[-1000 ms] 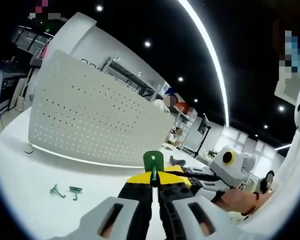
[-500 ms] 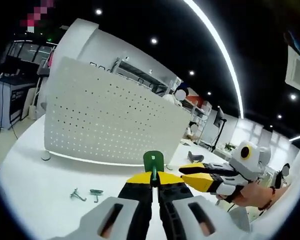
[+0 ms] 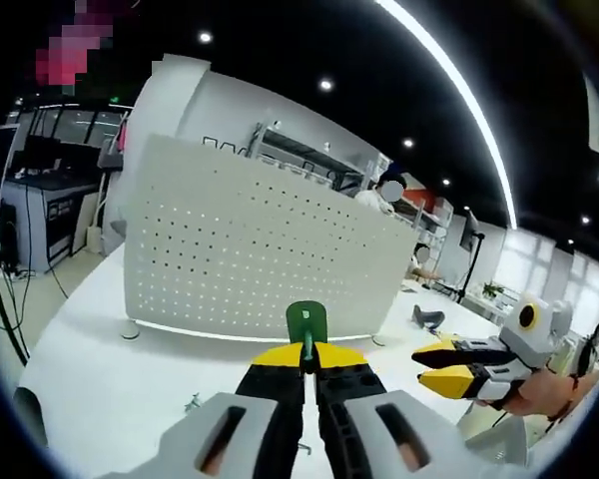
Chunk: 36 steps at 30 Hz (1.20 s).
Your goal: Insert the hook assembly into the mounting plate slot until the hook locks in place.
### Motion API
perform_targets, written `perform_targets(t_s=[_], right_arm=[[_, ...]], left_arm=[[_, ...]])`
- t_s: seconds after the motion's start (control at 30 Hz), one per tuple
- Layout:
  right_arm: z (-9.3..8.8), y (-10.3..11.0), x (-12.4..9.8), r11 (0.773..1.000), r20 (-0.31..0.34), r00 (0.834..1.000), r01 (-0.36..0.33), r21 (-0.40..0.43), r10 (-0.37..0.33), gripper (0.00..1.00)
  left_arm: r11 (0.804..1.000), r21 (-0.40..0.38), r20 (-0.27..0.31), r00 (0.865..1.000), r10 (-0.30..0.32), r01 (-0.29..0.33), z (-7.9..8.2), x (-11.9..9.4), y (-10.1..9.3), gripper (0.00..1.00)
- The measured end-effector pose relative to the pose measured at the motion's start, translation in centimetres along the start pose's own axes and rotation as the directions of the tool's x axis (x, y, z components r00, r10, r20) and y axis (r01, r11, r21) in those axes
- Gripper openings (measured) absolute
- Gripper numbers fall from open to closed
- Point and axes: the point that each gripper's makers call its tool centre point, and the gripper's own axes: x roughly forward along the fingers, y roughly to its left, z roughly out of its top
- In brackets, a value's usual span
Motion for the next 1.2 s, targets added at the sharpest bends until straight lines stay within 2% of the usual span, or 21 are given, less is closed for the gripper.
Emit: perform_targets(t_s=[0.27,0.47,0.63,0.77,0.93,1.2], right_arm=[[0.0,-1.2,-0.4,0.999,0.011,0.999,0.048,-0.012,-0.048,0.27],[-0.1,-1.5,-0.9,0.999,0.018,0.999,0.047,0.014,-0.047,0.28],[-0.4,-1.5,-1.2,0.999,0.007,0.999,0.042,0.012,-0.042,0.28],[-0.1,-1.8,-1.4,0.999,0.024,0.999,0.044,0.011,-0.044,0.3],[0.0,-2.0,-1.5,0.999,0.029,0.998,0.048,0.016,-0.048,0.29],[0.1,-2.1,-1.5,0.999,0.042,0.998,0.049,0.02,-0.05,0.3]], left_arm=[[0.999,0.008,-0.009,0.999,0.044,-0.044,0.9,0.7,1.3,0.02],[0.997,0.026,-0.033,0.997,0.068,-0.067,2.2,1.5,2.0,0.02],[0.995,0.052,-0.012,0.996,0.086,-0.085,3.3,1.9,2.2,0.02],[0.993,0.058,-0.015,0.995,0.102,-0.101,3.7,2.4,2.8,0.02],[0.99,0.066,-0.02,0.992,0.127,-0.125,4.4,2.9,3.8,0.02],[0.982,0.098,0.008,0.987,0.16,-0.16,6.1,3.6,5.2,0.02]])
